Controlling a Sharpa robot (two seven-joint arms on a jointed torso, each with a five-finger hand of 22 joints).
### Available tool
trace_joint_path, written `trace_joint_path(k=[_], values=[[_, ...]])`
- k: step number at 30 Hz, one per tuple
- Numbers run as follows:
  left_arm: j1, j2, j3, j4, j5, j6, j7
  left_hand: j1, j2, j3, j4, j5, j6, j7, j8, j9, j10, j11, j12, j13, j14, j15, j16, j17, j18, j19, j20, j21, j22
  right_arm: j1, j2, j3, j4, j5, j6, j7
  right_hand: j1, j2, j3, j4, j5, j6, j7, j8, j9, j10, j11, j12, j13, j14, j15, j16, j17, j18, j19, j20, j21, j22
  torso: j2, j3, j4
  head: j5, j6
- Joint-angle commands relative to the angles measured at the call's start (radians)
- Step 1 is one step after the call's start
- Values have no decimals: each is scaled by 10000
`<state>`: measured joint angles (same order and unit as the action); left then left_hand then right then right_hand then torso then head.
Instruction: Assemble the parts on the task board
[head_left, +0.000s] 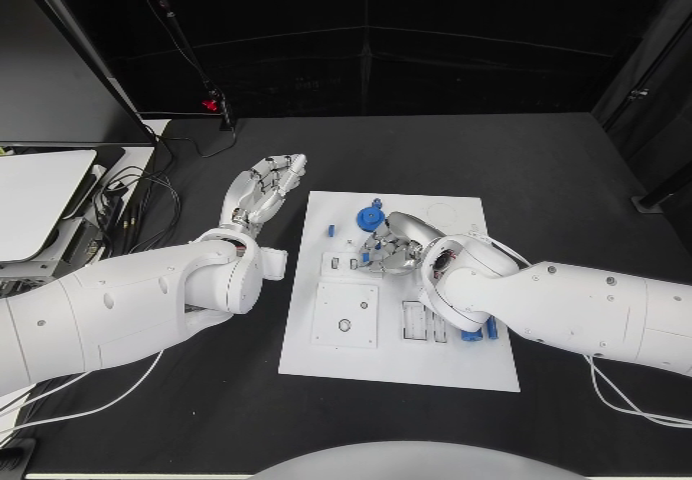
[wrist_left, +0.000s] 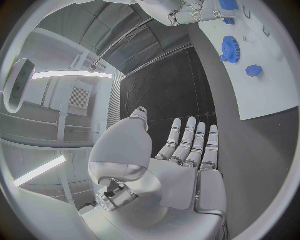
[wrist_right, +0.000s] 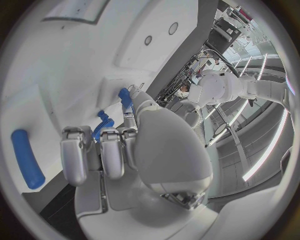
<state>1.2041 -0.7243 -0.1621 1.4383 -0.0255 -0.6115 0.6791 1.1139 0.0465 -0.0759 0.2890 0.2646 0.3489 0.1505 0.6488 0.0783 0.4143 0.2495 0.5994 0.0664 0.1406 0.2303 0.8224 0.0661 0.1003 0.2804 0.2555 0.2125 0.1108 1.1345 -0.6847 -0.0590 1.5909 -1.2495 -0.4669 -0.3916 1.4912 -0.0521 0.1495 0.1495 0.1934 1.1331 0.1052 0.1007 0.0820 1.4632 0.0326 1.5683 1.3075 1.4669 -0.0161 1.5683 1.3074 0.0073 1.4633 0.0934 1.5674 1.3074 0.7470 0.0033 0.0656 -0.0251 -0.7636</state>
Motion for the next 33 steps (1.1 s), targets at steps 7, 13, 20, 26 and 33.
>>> trace_joint_path(k=[7, 13, 20, 26, 33], values=[[19, 11, 6, -21, -68, 52, 2472, 13, 81, -56, 23, 49, 71, 1413, 31, -8, 13, 29, 30, -17, -11, 50, 39, -16, -31, 13, 63, 65, 16, 1, -18, 0, -3, -48, -18, 28, -18, 0, -23, -132, 27, -128, 21, -150, -47, 1076, 112, 25, 2633, 1039, 94, 25, 2634, -73, 1075, 89, 34, 2634, 1, 8, 5, -2, -37], [18, 12, 3, -34, -68, 52, 2470, 13, 81, -56, 23, 49, 71, 1413, 31, -8, 13, 29, 30, -17, -11, 50, 39, -16, -31, 13, 63, 65, 16, -1, -16, 0, -13, -48, 38, 7, -18, -2, -22, -139, 27, -141, 24, -163, -52, 1076, 115, 25, 2633, 1039, 97, 25, 2634, -73, 1075, 92, 34, 2634, -5, -1, 9, -15, -54], [18, 13, -1, -32, -68, 54, 2470, 13, 81, -56, 23, 49, 71, 1413, 31, -8, 13, 29, 30, -17, -11, 50, 39, -16, -31, 13, 63, 65, 16, -2, -27, 0, -13, -55, 154, -52, -59, -51, -39, -174, -13, -291, 77, -282, -99, 1076, 158, 25, 2633, 1039, 128, 25, 2634, -73, 1075, 119, 34, 2634, -7, -2, 10, -33, -58], [18, 10, -3, -33, -68, 51, 2467, 13, 81, -56, 23, 49, 71, 1413, 31, -8, 13, 29, 30, -17, -11, 50, 39, -16, -31, 13, 63, 65, 16, -4, -41, 0, 3, -63, 190, -63, -72, -76, -49, -188, -36, -347, 96, -320, -113, 1076, 175, 25, 2633, 1039, 142, 25, 2634, -73, 1075, 130, 34, 2634, -8, -4, 4, -49, -50], [17, 12, -6, -37, -68, 50, 2466, 13, 81, -56, 23, 49, 71, 1413, 31, -8, 13, 29, 30, -17, -11, 50, 39, -16, -31, 13, 63, 65, 16, -6, -44, 0, 9, -65, 207, -75, -103, -129, -73, -201, -72, -415, 123, -355, -128, 1076, 199, 25, 2633, 1039, 162, 25, 2634, -73, 1075, 148, 34, 2634, -3, -2, 13, -59, -59]])
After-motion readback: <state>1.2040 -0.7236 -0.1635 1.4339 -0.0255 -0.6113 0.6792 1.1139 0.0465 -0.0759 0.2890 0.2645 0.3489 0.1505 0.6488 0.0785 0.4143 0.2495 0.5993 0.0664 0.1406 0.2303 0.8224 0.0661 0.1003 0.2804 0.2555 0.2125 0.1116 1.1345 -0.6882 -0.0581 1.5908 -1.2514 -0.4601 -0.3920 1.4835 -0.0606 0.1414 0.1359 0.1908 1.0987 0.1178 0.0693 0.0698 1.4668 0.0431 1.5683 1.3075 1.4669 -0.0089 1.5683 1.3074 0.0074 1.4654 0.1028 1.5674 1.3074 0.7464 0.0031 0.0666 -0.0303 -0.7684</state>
